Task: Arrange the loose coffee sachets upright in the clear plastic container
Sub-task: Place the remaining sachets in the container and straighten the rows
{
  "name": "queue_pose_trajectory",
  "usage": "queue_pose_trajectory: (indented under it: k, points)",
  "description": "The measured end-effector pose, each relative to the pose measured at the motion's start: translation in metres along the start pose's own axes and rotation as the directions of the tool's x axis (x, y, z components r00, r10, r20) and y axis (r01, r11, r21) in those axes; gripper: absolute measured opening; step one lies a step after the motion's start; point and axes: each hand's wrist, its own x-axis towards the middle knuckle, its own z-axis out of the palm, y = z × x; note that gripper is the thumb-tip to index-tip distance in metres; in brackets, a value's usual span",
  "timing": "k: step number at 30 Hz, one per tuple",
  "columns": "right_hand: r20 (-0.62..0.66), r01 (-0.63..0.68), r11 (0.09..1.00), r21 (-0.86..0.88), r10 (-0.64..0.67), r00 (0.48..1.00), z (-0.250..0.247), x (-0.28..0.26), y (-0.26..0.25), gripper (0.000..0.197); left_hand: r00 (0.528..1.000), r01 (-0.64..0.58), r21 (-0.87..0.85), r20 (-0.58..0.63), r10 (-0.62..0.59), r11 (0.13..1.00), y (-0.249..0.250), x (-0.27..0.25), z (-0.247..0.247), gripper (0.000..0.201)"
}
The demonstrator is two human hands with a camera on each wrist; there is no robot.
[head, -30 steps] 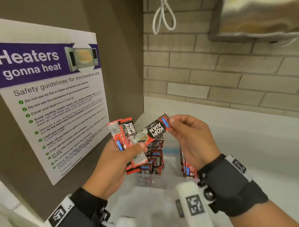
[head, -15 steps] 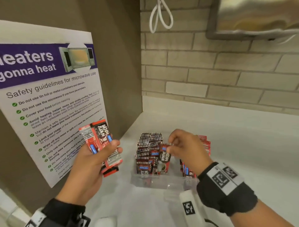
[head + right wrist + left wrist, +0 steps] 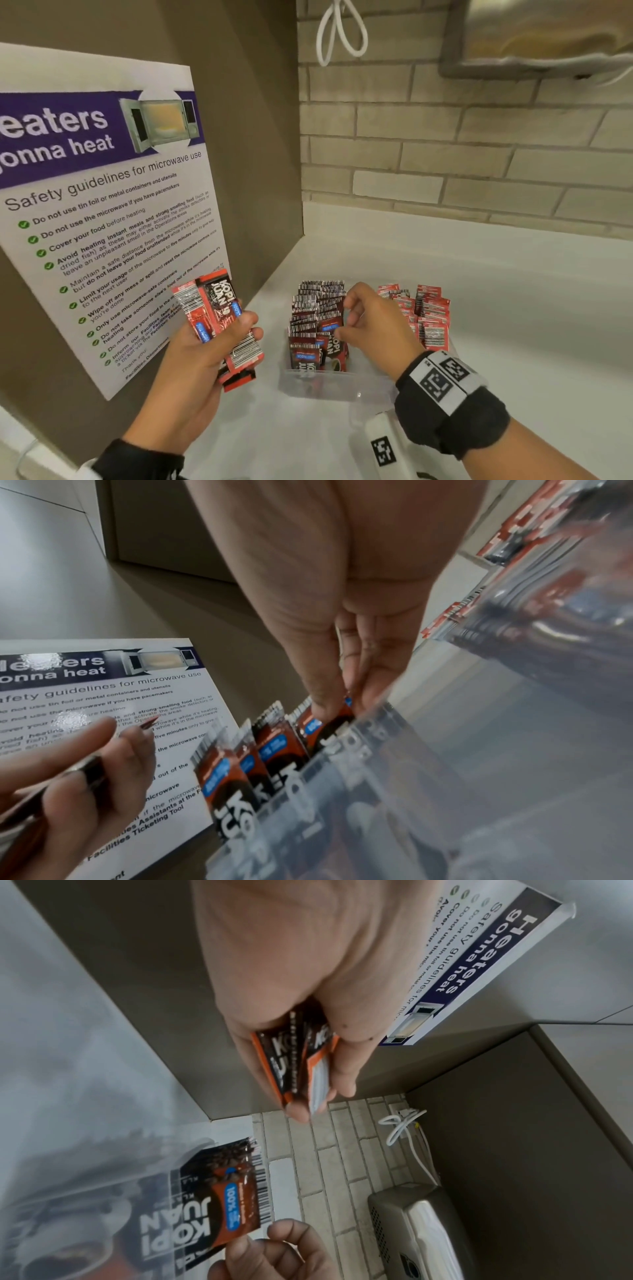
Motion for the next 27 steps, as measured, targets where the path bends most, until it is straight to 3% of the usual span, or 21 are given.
queue_pose_trajectory:
  k: [5,7,10,13,15,18,23,24,27]
  points:
    - [0.008,-0.038,0.999,-0.027,0.038,0.999,-0.007,-0.003,0.006,0.031,1.0,0.025,-0.027,0.007,-0.025,0.999,-0.004,0.001,0.006,0.044]
    - [-0.056,-0.021,1.0,-0.011,0.02,0.998,-0.011,-0.005,0.004,0.025,1.0,0.017,-0.024,0.011,-0.017,1.0,-0.005,0.002,0.009,0.054]
    - [-0.152,0.05,0.99,0.129,-0.03,0.988,-0.015,-0.013,-0.015,0.015,0.998,0.033,-0.001,0.045,-0.033,0.999,-0.003,0.005,0.019,0.039]
    - [0.023,0.08,0.924,0.374,-0.096,0.995,-0.013,-0.024,-0.049,0.023,0.99,0.032,0.006,0.138,-0.033,0.999,0.003,0.006,0.036,0.022]
    - [0.095,0.079,0.899,0.431,-0.133,0.987,-0.007,-0.028,-0.061,0.031,0.98,0.029,-0.002,0.198,-0.028,1.0,0.006,0.007,0.047,0.025]
    - [0.008,0.078,0.896,0.437,-0.091,0.996,-0.002,-0.025,-0.061,0.029,0.976,0.068,-0.045,0.21,-0.057,0.997,0.011,0.009,0.058,0.037]
    - [-0.097,0.092,0.88,0.466,-0.053,0.994,-0.01,-0.024,-0.057,0.015,0.986,0.128,-0.162,0.13,-0.107,0.979,0.015,0.013,0.063,0.03]
    - [-0.136,0.141,0.897,0.418,-0.092,0.986,-0.01,-0.024,-0.058,0.02,0.987,0.135,-0.175,0.113,-0.116,0.975,0.015,0.014,0.063,0.028]
    - [-0.2,0.313,0.95,-0.02,-0.31,0.929,-0.011,-0.024,-0.055,0.031,0.975,0.196,-0.217,0.143,-0.168,0.956,0.019,0.013,0.065,0.028]
